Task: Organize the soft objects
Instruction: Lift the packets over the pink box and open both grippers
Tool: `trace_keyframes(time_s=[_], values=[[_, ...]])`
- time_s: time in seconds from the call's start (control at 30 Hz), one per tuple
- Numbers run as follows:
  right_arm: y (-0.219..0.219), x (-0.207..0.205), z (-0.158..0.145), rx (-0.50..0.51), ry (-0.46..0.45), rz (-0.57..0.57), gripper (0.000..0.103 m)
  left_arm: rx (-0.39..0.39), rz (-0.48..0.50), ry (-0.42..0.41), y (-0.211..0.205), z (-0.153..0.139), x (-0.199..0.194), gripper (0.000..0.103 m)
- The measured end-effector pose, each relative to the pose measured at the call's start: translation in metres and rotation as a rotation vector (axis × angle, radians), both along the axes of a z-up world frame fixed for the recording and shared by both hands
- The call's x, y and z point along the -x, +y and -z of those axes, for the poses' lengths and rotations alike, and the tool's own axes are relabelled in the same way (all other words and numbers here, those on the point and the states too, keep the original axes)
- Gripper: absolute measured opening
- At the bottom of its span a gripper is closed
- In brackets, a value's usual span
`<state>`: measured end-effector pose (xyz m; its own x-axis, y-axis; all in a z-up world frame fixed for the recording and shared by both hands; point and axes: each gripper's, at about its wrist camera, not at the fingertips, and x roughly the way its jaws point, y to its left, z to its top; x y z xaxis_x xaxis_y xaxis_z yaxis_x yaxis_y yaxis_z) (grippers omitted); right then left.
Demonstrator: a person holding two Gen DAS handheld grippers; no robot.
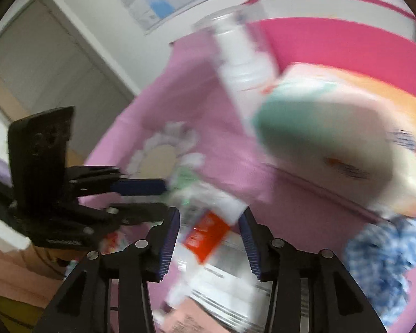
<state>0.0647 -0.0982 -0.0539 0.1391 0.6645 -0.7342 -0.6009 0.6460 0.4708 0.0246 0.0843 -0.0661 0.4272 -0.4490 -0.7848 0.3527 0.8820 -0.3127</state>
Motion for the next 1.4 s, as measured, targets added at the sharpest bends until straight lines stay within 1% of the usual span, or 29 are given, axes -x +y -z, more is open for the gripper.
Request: trace_keyframes(time_s=[0.07,0.1,0.13,0.23,0.27,0.37,0.4,0.47,0.5,0.6,0.67,0.77,0.87,0.97,1.07,1.17,1.27,1.4], values=[[0.004,0.0,0.001,0.007,-0.016,0.002,0.034,0.004,-0.006,0.0,0.002,0.001,-0.002,0.037],[0.003,-0.002,0.002,-0.004,-0.005,0.007,0.018,0.014,-0.005,0.004,0.003,0.002,-0.002,0.037],[0.0,-0.002,0.002,-0.029,0.003,0.017,0.015,0.015,-0.005,0.002,0.003,0.002,-0.002,0.037],[0.001,0.004,-0.005,-0.026,-0.049,0.009,0.011,0.032,-0.009,0.006,0.005,0.002,-0.004,0.039],[0.0,0.005,-0.008,-0.033,-0.062,0.01,0.011,0.042,-0.01,0.005,0.006,0.001,-0.005,0.041],[-0.007,0.006,-0.021,-0.08,-0.083,0.023,0.007,0.095,-0.008,-0.006,0.009,-0.005,-0.006,0.044],[-0.009,0.006,-0.028,-0.092,-0.1,0.029,0.003,0.115,-0.004,-0.012,0.011,-0.009,-0.007,0.044],[-0.01,0.006,-0.039,-0.132,-0.108,0.018,0.003,0.151,0.011,-0.034,0.011,-0.019,-0.005,0.044],[-0.009,0.008,-0.047,-0.139,-0.133,0.016,0.003,0.155,0.019,-0.056,0.01,-0.026,-0.004,0.044],[-0.007,0.01,-0.072,-0.167,-0.189,0.01,0.003,0.156,0.04,-0.109,0.004,-0.047,-0.006,0.044],[-0.006,0.008,-0.092,-0.176,-0.244,0.013,0.003,0.158,0.042,-0.154,0.002,-0.066,-0.009,0.044],[-0.012,-0.005,-0.119,-0.246,-0.267,0.019,0.003,0.153,0.042,-0.236,0.003,-0.099,-0.016,0.045],[-0.013,-0.02,-0.142,-0.261,-0.326,0.034,0.003,0.106,0.023,-0.301,0.002,-0.125,-0.03,0.046],[-0.013,-0.044,-0.156,-0.28,-0.348,0.065,0.003,0.061,0.006,-0.339,-0.002,-0.146,-0.055,0.046],[-0.013,-0.069,-0.16,-0.288,-0.348,0.102,0.003,0.025,-0.01,-0.347,-0.009,-0.156,-0.082,0.046],[-0.018,-0.096,-0.154,-0.294,-0.316,0.135,0.003,-0.003,-0.027,-0.334,-0.011,-0.158,-0.108,0.046],[-0.018,-0.122,-0.143,-0.293,-0.269,0.16,0.003,-0.024,-0.036,-0.306,-0.014,-0.152,-0.133,0.046],[-0.015,-0.151,-0.123,-0.288,-0.2,0.179,0.003,-0.05,-0.059,-0.252,-0.014,-0.135,-0.162,0.046]])
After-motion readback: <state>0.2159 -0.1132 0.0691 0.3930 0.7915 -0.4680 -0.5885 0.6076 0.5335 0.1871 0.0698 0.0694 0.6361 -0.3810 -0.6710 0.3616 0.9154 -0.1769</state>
